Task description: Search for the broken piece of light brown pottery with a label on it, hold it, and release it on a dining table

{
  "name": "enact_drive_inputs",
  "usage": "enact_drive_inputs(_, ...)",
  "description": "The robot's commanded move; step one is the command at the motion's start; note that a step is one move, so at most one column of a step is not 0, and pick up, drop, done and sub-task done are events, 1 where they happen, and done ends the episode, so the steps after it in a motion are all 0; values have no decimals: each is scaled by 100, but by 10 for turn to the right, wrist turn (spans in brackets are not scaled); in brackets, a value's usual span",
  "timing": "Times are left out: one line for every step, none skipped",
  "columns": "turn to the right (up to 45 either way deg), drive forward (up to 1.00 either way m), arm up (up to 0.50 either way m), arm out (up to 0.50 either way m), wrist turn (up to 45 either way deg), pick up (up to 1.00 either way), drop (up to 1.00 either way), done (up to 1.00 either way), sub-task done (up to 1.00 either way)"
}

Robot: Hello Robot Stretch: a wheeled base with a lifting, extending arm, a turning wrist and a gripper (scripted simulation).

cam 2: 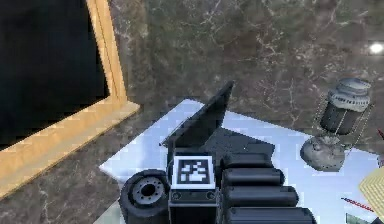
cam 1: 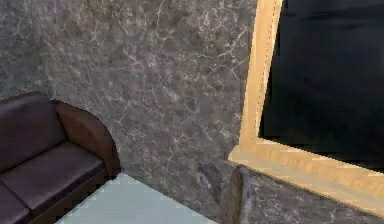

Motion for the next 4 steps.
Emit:
enact_drive_inputs(-210,0,0,0,0,0,0,0,0)
enact_drive_inputs(450,0,0,0,0,0,0,0,0)
enact_drive_inputs(450,0,0,0,0,0,0,0,0)
enact_drive_inputs(90,0,0,0,0,0,0,0,0)
